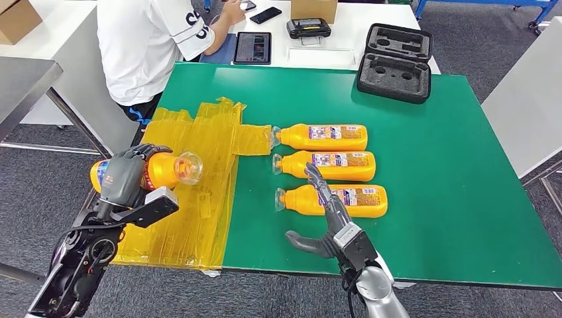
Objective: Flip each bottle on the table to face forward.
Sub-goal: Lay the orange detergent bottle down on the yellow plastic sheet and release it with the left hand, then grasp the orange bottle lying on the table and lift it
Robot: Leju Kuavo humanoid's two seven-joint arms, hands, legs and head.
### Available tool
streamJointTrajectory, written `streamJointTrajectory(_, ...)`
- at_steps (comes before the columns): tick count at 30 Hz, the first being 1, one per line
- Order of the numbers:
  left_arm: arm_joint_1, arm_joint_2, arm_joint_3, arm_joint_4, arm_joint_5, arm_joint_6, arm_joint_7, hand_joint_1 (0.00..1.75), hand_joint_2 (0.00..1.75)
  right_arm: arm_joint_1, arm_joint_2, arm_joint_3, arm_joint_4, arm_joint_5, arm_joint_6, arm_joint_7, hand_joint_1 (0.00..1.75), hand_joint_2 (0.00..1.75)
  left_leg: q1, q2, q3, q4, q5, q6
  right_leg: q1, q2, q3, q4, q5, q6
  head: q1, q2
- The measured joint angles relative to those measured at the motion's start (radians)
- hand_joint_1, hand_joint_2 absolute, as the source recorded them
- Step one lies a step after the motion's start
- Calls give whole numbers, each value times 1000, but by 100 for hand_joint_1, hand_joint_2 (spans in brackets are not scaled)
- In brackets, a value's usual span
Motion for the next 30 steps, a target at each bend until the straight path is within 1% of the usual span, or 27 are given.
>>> streamJointTrajectory(2,-16,13,-12,17,-18,-41,17,175,175,-1,0,-6,-3,-4,-5,-7,0,175,0,0,0,0,0,0,0,0,0,0,0,0,0,0)
streamJointTrajectory(5,-62,42,-48,84,-50,-106,36,175,175,-2,3,-29,-20,-13,-16,-15,0,175,0,0,0,0,0,0,0,0,0,0,0,0,0,0)
streamJointTrajectory(9,-146,66,-126,229,-64,-187,41,175,175,-4,5,-69,-63,-29,-28,-17,0,175,0,0,0,0,2,0,0,0,0,0,0,0,0,0)
streamJointTrajectory(13,-241,79,-217,396,-33,-252,44,175,175,7,6,-101,-106,-43,-31,-18,0,175,0,0,0,0,2,0,0,0,0,0,1,0,0,0)
streamJointTrajectory(15,-274,73,-259,482,-19,-279,39,175,175,15,10,-111,-115,-43,-32,-22,0,175,0,0,0,0,2,0,0,0,0,0,1,0,0,0)
streamJointTrajectory(21,-381,32,-369,688,-26,-300,35,175,175,14,22,-114,-109,-40,-49,-45,0,175,0,-2,1,0,2,0,0,-2,2,0,0,0,0,0)
streamJointTrajectory(25,-425,24,-411,761,-12,-309,34,175,175,14,23,-115,-100,-46,-54,-49,0,175,0,-1,3,0,2,-1,0,-2,3,1,1,0,0,0)
streamJointTrajectory(30,-447,23,-435,802,4,-311,34,175,175,12,23,-113,-87,-47,-55,-50,0,175,0,-1,3,0,4,-2,0,-2,4,1,2,-3,0,0)
